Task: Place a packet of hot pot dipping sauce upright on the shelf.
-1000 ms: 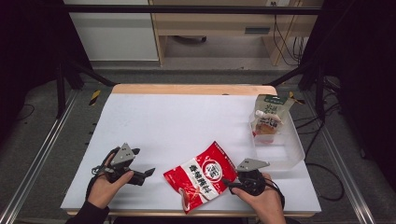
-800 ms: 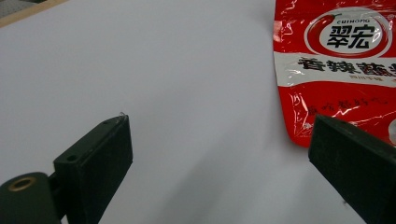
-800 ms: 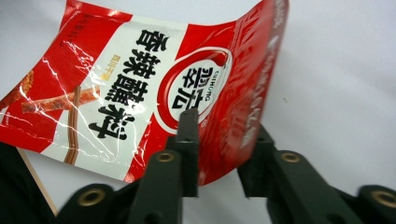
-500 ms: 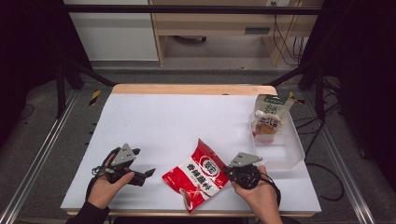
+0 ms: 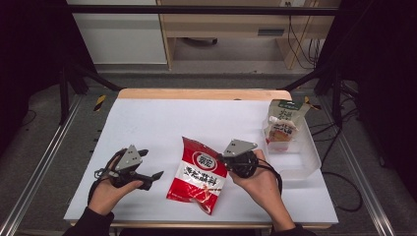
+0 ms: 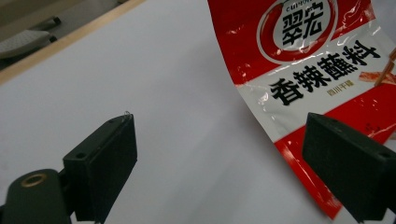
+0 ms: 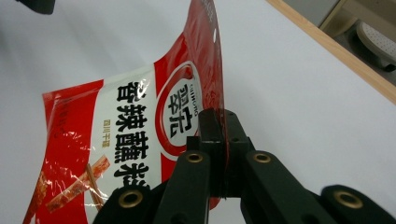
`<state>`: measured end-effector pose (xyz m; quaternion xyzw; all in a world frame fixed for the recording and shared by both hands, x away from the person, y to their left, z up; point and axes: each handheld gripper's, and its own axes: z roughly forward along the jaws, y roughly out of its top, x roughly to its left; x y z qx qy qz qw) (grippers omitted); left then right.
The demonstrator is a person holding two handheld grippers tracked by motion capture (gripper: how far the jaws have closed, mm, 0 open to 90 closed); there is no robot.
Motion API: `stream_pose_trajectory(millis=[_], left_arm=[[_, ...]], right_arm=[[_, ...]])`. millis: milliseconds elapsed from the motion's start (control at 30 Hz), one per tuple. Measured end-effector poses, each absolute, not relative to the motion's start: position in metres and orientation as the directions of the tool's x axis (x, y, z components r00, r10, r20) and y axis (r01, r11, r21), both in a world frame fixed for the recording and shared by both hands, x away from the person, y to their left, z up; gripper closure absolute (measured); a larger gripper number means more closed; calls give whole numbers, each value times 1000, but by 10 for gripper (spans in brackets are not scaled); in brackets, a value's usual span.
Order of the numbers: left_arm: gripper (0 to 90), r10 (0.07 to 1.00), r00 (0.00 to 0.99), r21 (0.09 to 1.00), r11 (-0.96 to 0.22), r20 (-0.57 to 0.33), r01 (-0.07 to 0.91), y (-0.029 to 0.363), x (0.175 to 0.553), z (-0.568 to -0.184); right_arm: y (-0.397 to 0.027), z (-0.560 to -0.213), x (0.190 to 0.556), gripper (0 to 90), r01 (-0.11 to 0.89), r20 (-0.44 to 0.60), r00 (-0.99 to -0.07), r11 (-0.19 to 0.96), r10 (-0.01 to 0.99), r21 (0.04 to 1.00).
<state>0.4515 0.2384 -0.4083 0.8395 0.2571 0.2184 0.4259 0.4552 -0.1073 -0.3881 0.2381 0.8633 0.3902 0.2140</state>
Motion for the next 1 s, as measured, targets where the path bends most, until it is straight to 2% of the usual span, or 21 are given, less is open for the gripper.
stream_pose_trajectory(millis=[200, 367, 567, 833, 1000], left_arm=[[113, 606, 783, 835, -499, 142, 234, 238, 474, -389], [120, 600, 794, 841, -476, 97, 257, 238, 491, -383], [120, 562, 820, 825, -510, 106, 243, 232, 482, -388], [144, 558, 825, 829, -500, 87, 251, 227, 479, -387], [224, 544, 834, 828, -506, 89, 243, 223, 479, -388]], right_arm=[[-94, -384, 470, 900, 206, -191, -817, 585, 544, 784], [-82, -378, 479, 900, 170, -206, -829, 585, 520, 793], [-74, -371, 479, 900, 139, -215, -835, 572, 507, 809], [-68, -363, 472, 900, 86, -237, -843, 556, 483, 826], [-66, -360, 468, 900, 74, -232, -851, 546, 471, 835]])
